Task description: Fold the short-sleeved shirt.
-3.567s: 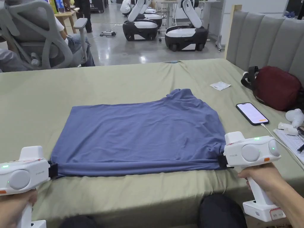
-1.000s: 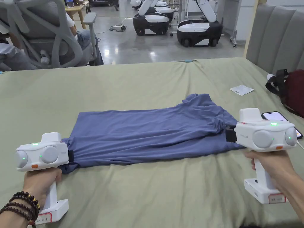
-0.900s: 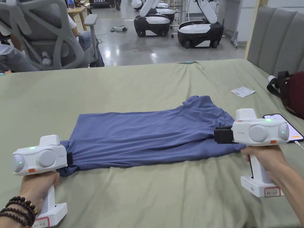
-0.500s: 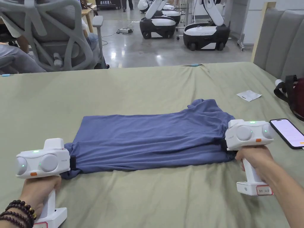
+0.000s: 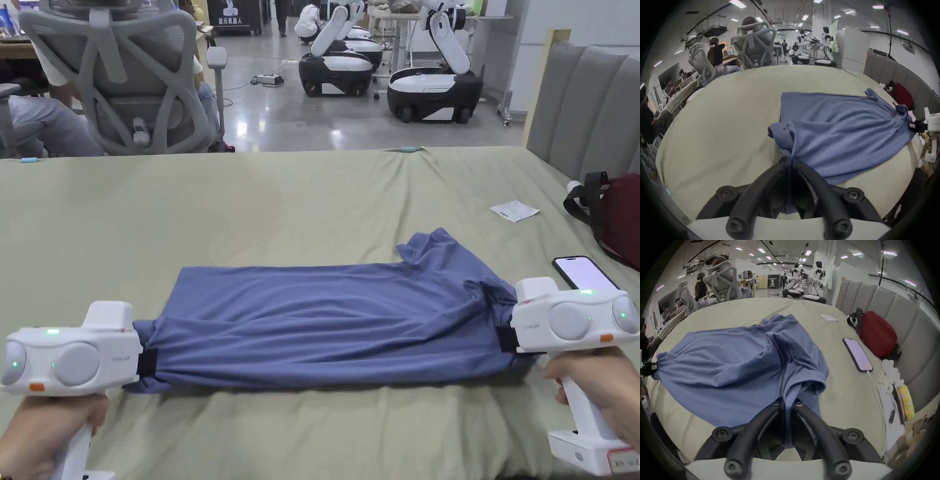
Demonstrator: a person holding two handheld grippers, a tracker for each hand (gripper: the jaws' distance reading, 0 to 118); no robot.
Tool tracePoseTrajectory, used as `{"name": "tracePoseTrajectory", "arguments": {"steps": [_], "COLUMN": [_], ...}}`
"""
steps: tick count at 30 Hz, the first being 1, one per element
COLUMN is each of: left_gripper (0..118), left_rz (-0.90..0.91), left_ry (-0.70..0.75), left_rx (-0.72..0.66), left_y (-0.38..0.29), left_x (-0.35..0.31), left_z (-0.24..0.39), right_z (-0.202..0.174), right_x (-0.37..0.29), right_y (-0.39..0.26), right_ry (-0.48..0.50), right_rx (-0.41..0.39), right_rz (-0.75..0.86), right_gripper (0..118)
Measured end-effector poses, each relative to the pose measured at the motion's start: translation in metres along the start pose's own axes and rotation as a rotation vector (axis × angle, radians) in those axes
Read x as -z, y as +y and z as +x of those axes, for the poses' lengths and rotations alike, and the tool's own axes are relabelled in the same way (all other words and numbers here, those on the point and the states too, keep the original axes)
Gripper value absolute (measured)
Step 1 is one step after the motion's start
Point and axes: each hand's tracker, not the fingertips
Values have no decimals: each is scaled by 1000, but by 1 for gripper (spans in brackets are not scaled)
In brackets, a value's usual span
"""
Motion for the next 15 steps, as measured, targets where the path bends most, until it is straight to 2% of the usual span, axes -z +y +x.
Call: {"name": "tracePoseTrajectory", "arguments": {"steps": [3,5,6,7,8,9,10,11,12,13,14,15], "left_gripper": [2,2,2,3,8,22,60,95,117,118,118,111], "left_rz": [-28,-59,-30,-24,-37,-34,-33,-29,-18,-3,34,125], "left_ry": [8,-4,17,5,6,6,1,3,14,35,58,59], "left_rx": [14,-28,60,6,13,17,6,-10,-16,-22,-35,-58], "left_y": [-22,-31,-27,-26,-25,-24,-23,-22,-20,-18,-16,-14], "left_x": [17,30,26,25,26,26,26,25,23,20,16,-2], "left_z": [-1,-1,-3,-3,-3,-2,-4,-7,-9,-11,-14,-9], "right_z": [0,-2,-5,-9,-12,-13,-13,-12,-11,-10,-10,-10], "right_x": [20,37,39,38,35,34,31,27,21,15,8,-7], "right_y": [-14,-23,-24,-23,-20,-18,-16,-14,-12,-10,-9,-9], "right_ry": [6,8,-3,-19,-39,-47,-44,-40,-50,-56,-50,-34], "right_rx": [0,3,2,1,-11,-42,-58,-51,-47,-47,-50,-44], "right_rz": [-54,-58,-47,-43,-41,-41,-40,-31,-7,11,33,85], "right_gripper": [7,7,7,9,14,22,50,84,106,116,116,117]}}
